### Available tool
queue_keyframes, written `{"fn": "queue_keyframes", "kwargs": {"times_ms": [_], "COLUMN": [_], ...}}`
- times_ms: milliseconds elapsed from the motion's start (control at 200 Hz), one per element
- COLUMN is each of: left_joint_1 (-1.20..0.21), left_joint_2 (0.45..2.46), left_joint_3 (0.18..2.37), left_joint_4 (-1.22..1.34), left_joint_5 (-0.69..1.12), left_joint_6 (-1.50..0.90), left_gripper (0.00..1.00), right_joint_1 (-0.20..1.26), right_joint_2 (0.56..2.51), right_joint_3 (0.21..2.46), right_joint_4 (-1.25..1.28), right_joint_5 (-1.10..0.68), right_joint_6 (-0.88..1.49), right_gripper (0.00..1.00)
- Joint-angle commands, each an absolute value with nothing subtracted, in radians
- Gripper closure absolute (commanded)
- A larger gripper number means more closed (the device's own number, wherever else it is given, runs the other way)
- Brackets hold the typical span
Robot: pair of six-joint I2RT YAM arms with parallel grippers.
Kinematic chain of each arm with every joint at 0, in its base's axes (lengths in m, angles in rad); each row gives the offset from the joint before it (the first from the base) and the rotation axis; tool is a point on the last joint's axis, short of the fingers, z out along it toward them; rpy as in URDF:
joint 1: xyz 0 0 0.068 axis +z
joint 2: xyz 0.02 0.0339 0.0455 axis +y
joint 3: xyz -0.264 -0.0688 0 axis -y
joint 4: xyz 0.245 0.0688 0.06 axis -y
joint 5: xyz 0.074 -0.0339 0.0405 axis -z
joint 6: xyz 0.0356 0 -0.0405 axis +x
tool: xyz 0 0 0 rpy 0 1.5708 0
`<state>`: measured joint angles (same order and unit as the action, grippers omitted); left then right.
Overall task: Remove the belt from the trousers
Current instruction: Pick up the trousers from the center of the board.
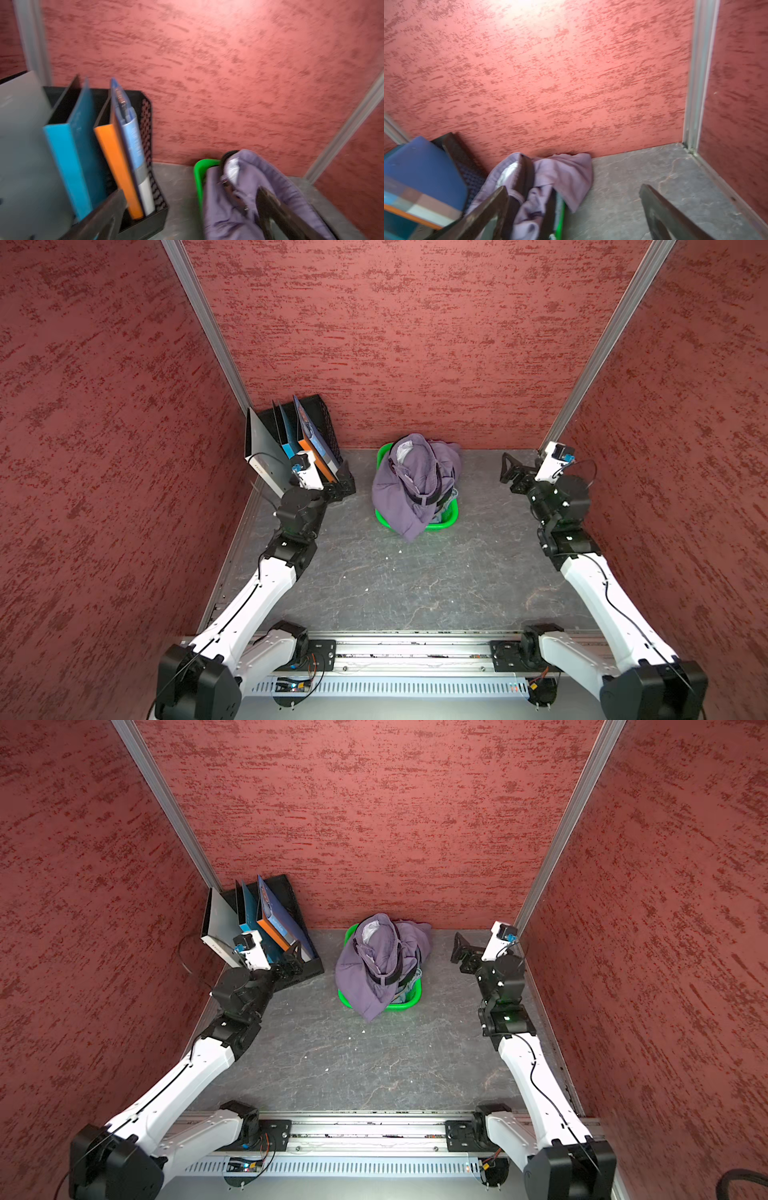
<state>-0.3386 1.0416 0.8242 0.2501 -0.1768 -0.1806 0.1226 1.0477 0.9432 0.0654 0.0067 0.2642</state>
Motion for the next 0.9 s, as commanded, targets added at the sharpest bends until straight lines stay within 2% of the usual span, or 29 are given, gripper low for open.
{"fn": "queue_keyframes", "kwargs": {"times_ms": [0, 70, 135, 170, 215, 296, 486, 546, 636, 736, 897], "left_joint_1": [-0.418, -0.478, -0.514, -0.52, -0.509, -0.499, -0.512, -0.503, -0.495, -0.537, -0.586], "left_joint_2": [1.132, 1.2, 1.246, 1.267, 1.297, 1.375, 1.639, 1.704, 1.706, 1.703, 1.778], "left_joint_3": [0.98, 1.054, 1.098, 1.113, 1.116, 1.113, 1.419, 1.527, 1.532, 1.583, 1.679], "left_joint_4": [-0.086, -0.134, -0.185, -0.222, -0.224, -0.097, -0.387, -0.505, -0.449, -0.522, -0.624], "left_joint_5": [-0.093, -0.115, -0.226, -0.295, -0.302, -0.147, -0.126, -0.148, -0.103, -0.237, -0.295], "left_joint_6": [-0.255, -0.315, -0.445, -0.552, -0.663, -0.626, -0.693, -0.756, -0.761, -0.761, -0.627], "left_gripper": [0.0, 0.0, 0.0, 0.0, 0.0, 0.0, 0.0, 0.0, 0.0, 0.0, 0.0], "right_joint_1": [0.245, 0.298, 0.319, 0.314, 0.312, 0.311, 0.32, 0.347, 0.406, 0.429, 0.435], "right_joint_2": [1.102, 1.122, 1.126, 1.122, 1.101, 1.066, 1.25, 1.237, 1.173, 1.164, 1.21], "right_joint_3": [1.041, 1.094, 1.134, 1.142, 1.104, 1.025, 1.152, 1.138, 1.089, 1.098, 1.107], "right_joint_4": [-0.349, -0.441, -0.566, -0.607, -0.519, -0.349, -0.461, -0.438, -0.411, -0.449, -0.473], "right_joint_5": [0.109, 0.24, 0.498, 0.558, 0.495, 0.308, 0.028, 0.046, 0.224, 0.342, 0.402], "right_joint_6": [0.268, 0.279, 0.446, 0.54, 0.484, 0.402, 0.373, 0.36, 0.322, 0.282, 0.271], "right_gripper": [0.01, 0.01, 0.01, 0.01, 0.01, 0.01, 0.01, 0.01, 0.01, 0.01, 0.01]}}
